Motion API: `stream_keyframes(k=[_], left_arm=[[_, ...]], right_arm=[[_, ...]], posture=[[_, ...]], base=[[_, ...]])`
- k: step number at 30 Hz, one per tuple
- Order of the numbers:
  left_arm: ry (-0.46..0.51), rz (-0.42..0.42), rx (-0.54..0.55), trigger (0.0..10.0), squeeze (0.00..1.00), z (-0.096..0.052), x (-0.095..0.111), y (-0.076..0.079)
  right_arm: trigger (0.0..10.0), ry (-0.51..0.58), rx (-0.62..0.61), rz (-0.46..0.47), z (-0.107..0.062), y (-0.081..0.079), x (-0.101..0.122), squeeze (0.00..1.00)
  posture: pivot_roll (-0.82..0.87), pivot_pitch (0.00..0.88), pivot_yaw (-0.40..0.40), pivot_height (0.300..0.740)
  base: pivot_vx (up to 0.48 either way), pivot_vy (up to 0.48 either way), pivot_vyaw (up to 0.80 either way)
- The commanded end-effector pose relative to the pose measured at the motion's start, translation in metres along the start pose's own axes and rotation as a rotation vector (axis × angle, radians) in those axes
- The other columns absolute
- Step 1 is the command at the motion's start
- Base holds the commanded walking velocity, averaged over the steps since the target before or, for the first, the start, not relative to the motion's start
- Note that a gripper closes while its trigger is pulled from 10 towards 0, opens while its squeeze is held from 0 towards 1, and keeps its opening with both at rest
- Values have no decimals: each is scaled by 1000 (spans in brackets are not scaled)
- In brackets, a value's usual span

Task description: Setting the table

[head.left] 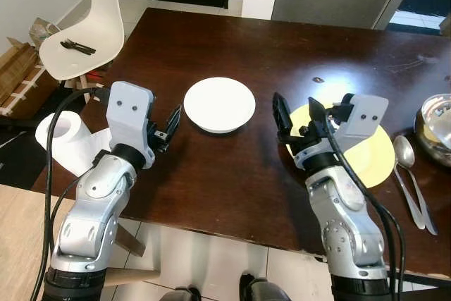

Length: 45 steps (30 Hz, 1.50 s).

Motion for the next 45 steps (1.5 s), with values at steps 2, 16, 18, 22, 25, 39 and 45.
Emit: stream_keyframes(k=[2, 16, 18, 22, 25, 39, 45], left_arm=[[7, 16, -8, 10000, 0, -1, 2, 1], [14, 24, -15, 10000, 0, 1, 4, 3], [20, 28, -16, 10000, 0, 3, 6, 3], [48, 54, -19, 10000, 0, 7, 13, 2], [79, 71, -2, 10000, 0, 11, 24, -7], [190, 109, 72, 10000, 0, 16, 63, -38], [242, 126, 57, 10000, 0, 20, 77, -38]], right_arm=[[10000, 17, 0, 12, -1, -1, 4, 0], [10000, 31, 2, 43, 1, -2, 8, 0], [10000, 30, 3, 46, 1, -2, 7, 0], [10000, 29, 5, 48, 2, -2, 7, 0], [10000, 30, 11, 53, 2, -4, 7, 0], [10000, 32, 23, 60, 3, -6, 7, 0], [10000, 36, 24, 59, 4, -6, 8, 0]], posture=[[-80, 98, 73, 740], [-78, 98, 73, 740], [-78, 99, 73, 740], [-76, 102, 75, 740], [-76, 104, 76, 740], [-66, 103, 80, 740], [-67, 101, 80, 740]], base=[[0, 0, 0], [0, 0, 734], [0, 0, 788], [0, 0, 788], [0, 0, 785], [0, 0, 784], [0, 0, 782]])
Point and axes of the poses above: a point about 5 cm out from each wrist's last joint towards the gripper, its own z axis pointing out of the wrist towards the gripper, its own x axis along the axis of the wrist's last joint, y = z × x, the point moved 3 cm from there along z, pointing out of the wrist towards the gripper, and after that the axes turned 9 degrees about z, right-handed, at the moved point
